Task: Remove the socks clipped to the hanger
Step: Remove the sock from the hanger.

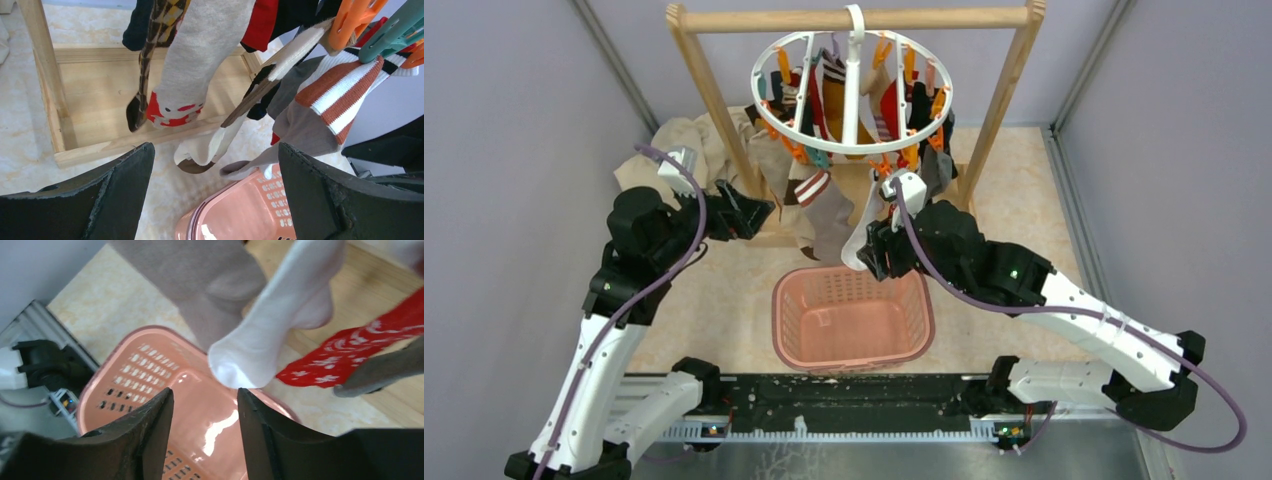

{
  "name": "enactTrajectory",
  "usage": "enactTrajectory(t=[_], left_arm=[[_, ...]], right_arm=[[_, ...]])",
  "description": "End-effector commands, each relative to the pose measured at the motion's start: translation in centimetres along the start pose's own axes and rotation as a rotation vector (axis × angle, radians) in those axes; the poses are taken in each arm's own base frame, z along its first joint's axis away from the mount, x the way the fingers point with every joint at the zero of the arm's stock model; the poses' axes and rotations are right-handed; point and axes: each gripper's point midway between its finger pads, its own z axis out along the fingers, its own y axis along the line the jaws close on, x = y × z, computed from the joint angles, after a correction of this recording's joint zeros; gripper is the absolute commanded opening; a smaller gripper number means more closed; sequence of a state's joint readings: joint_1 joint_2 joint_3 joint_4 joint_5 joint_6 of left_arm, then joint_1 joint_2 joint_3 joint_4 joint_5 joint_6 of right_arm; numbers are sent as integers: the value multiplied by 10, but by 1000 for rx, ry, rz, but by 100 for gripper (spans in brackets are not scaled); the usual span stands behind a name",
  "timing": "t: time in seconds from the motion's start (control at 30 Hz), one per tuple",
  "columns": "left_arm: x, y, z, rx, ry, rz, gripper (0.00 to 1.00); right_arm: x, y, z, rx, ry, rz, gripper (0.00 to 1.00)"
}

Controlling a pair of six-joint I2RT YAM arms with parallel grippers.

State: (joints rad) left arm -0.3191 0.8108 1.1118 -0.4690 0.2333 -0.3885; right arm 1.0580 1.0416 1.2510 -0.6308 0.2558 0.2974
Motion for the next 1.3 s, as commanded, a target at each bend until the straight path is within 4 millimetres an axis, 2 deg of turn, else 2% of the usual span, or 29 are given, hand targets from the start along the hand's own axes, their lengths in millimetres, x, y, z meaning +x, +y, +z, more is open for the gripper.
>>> enactTrajectory(t=[0.0,0.07,0.13,0.2,0.27,0.4,0.47,0.57,0.67,0.97,1.03,1.1,1.27], left_arm=[[-1,-1,2,16,-15,4,99],[0,1,3,8,-15,3,99],[1,2,2,0,-18,3,99],[1,5,2,-14,-20,3,99],[-1,8,0,-32,-28,5,99],[-2,24,-4,-126,-45,3,99],[-5,35,-7,-194,-58,-3,99],[-7,38,-11,-217,-66,4,99],[-12,42,-13,-248,-84,10,99],[-13,42,-12,-245,-84,15,99],[-11,42,-12,-242,-82,12,99],[-10,43,-11,-243,-80,12,99],[-8,44,-11,-246,-77,12,99]], right_arm=[[-34,40,-17,-210,-94,1,47],[-34,53,-13,-257,-92,3,41],[-33,64,-6,-281,-83,-3,39],[-30,67,3,-262,-83,-2,40],[-28,65,12,-215,-100,5,46],[-23,47,32,-50,-146,30,58],[-21,40,41,19,-182,47,62],[-12,30,58,95,-211,70,65],[-9,34,74,99,-228,86,64],[-15,52,114,99,-265,90,62],[-15,54,122,105,-264,90,67],[-15,54,128,118,-268,91,79],[-15,41,135,220,-282,117,83]])
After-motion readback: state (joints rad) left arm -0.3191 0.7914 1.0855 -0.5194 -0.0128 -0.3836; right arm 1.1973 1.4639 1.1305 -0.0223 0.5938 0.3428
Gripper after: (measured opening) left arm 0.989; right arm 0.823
